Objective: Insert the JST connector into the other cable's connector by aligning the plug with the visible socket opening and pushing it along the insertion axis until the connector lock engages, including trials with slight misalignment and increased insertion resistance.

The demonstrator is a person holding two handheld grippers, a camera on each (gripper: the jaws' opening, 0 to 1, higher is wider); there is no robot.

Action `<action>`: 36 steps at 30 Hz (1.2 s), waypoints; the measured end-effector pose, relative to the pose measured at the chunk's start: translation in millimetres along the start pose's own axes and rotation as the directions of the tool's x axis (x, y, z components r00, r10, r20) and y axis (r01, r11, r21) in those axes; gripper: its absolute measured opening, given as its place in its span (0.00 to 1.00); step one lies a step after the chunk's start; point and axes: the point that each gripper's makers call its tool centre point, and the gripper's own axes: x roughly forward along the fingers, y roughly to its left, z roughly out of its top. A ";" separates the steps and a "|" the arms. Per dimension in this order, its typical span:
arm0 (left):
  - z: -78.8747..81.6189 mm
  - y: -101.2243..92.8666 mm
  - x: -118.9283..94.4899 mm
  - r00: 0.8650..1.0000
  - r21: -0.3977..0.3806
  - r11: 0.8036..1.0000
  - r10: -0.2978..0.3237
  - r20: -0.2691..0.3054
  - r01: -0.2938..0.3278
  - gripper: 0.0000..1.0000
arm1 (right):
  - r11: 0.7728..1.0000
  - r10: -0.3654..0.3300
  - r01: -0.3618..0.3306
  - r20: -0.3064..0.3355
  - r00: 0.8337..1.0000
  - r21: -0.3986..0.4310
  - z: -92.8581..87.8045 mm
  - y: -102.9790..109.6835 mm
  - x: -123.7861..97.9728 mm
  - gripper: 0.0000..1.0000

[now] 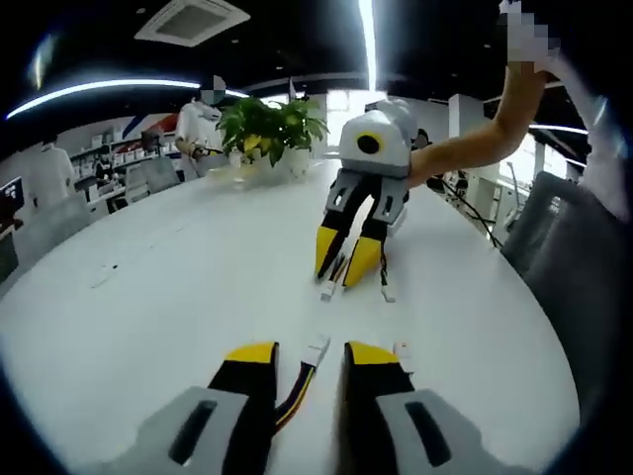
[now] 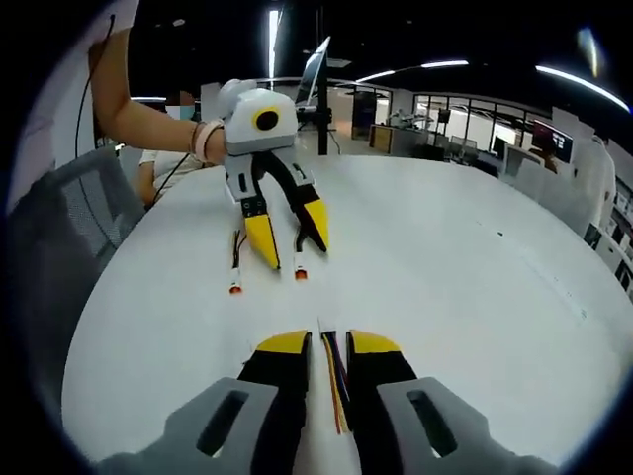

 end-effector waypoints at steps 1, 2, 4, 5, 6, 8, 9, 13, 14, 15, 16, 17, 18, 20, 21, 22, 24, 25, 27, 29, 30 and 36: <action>-0.6 -0.3 0.2 1.000 0.000 1.000 -0.002 -0.001 0.002 0.20 | 1.000 0.000 0.000 -0.001 1.000 0.000 -0.2 0.0 0.3 0.12; -1.1 -0.6 0.3 1.000 -0.001 1.000 -0.003 -0.002 0.003 0.20 | 1.000 0.000 0.000 -0.002 1.000 -0.002 -0.7 -0.1 1.0 0.12; -2.8 -1.7 0.6 1.000 0.004 1.000 -0.010 -0.005 0.010 0.19 | 1.000 0.001 -0.001 -0.004 1.000 -0.005 -1.5 -0.1 1.6 0.11; -3.2 -1.7 0.7 1.000 0.006 1.000 -0.011 -0.007 0.011 0.18 | 1.000 0.003 -0.003 -0.005 1.000 -0.007 -2.0 0.0 1.9 0.11; -4.0 -2.0 0.8 1.000 0.010 1.000 -0.012 -0.009 0.012 0.17 | 1.000 0.004 -0.004 -0.004 1.000 -0.007 -2.1 0.1 2.0 0.10; -5.5 -1.9 1.1 1.000 0.017 1.000 -0.012 -0.013 0.012 0.16 | 1.000 0.006 -0.007 -0.002 1.000 -0.012 -2.3 0.2 2.3 0.10; -6.2 -2.2 1.2 1.000 0.025 1.000 -0.015 -0.015 0.015 0.16 | 1.000 0.006 -0.006 -0.004 1.000 -0.014 -2.8 -0.2 2.3 0.10; -6.2 -1.6 1.5 1.000 0.025 1.000 -0.015 -0.009 0.015 0.14 | 1.000 0.006 -0.006 -0.004 1.000 -0.014 -2.9 -1.0 2.5 0.10; -6.6 -0.3 1.8 1.000 0.016 1.000 -0.012 -0.010 0.012 0.13 | 1.000 0.008 -0.008 -0.003 1.000 -0.015 -2.9 -0.8 2.5 0.09; -6.6 -0.4 1.8 1.000 0.012 1.000 -0.013 -0.009 0.013 0.11 | 1.000 0.011 -0.011 -0.002 1.000 -0.016 -3.0 -0.5 2.6 0.08; -6.4 -0.7 1.8 1.000 0.012 1.000 -0.016 -0.006 0.016 0.10 | 1.000 0.013 -0.013 -0.001 1.000 -0.016 -3.0 -0.3 2.6 0.08; -6.6 -0.6 1.7 1.000 0.012 1.000 -0.016 -0.007 0.016 0.09 | 1.000 0.013 -0.013 0.000 1.000 -0.016 -3.0 -0.3 2.7 0.08; -6.6 -0.6 1.8 1.000 0.010 1.000 -0.016 -0.006 0.016 0.08 | 1.000 0.013 -0.013 0.001 1.000 -0.016 -3.0 -0.5 2.7 0.08; -6.8 -1.4 2.1 1.000 0.006 1.000 -0.021 -0.003 0.021 0.06 | 1.000 0.013 -0.013 0.003 1.000 -0.014 -2.9 -1.1 3.1 0.07; -6.8 -1.7 2.2 1.000 0.006 1.000 -0.022 -0.002 0.022 0.05 | 1.000 0.013 -0.013 0.004 1.000 -0.013 -2.8 -1.4 3.3 0.07; -6.6 -2.8 2.6 1.000 0.007 1.000 -0.027 0.003 0.027 0.04 | 1.000 0.013 -0.013 0.005 1.000 -0.012 -2.8 -1.6 3.4 0.06; -6.2 -3.5 2.9 1.000 0.013 1.000 -0.028 0.007 0.028 0.03 | 1.000 0.012 -0.012 0.009 1.000 -0.014 -2.7 -2.3 3.5 0.05; -5.8 -3.3 3.1 1.000 0.015 1.000 -0.025 0.010 0.025 0.03 | 1.000 0.012 -0.011 0.010 1.000 -0.014 -2.7 -2.5 3.4 0.05; -5.5 -4.1 3.1 1.000 0.012 1.000 -0.027 0.014 0.027 0.02 | 1.000 0.012 -0.012 0.011 1.000 -0.016 -2.8 -2.8 3.2 0.05; -5.4 -4.2 3.1 1.000 0.011 1.000 -0.025 0.018 0.025 0.02 | 1.000 0.011 -0.011 0.011 1.000 -0.019 -2.9 -3.1 3.0 0.05; -5.5 -4.2 3.1 1.000 0.007 1.000 -0.024 0.019 0.024 0.02 | 1.000 0.011 -0.011 0.011 1.000 -0.021 -2.9 -3.1 2.9 0.05; -5.4 -5.0 2.6 0.999 0.012 1.000 -0.022 0.024 0.022 0.01 | 0.999 0.009 -0.009 0.009 1.000 -0.036 -2.9 -3.6 2.7 0.05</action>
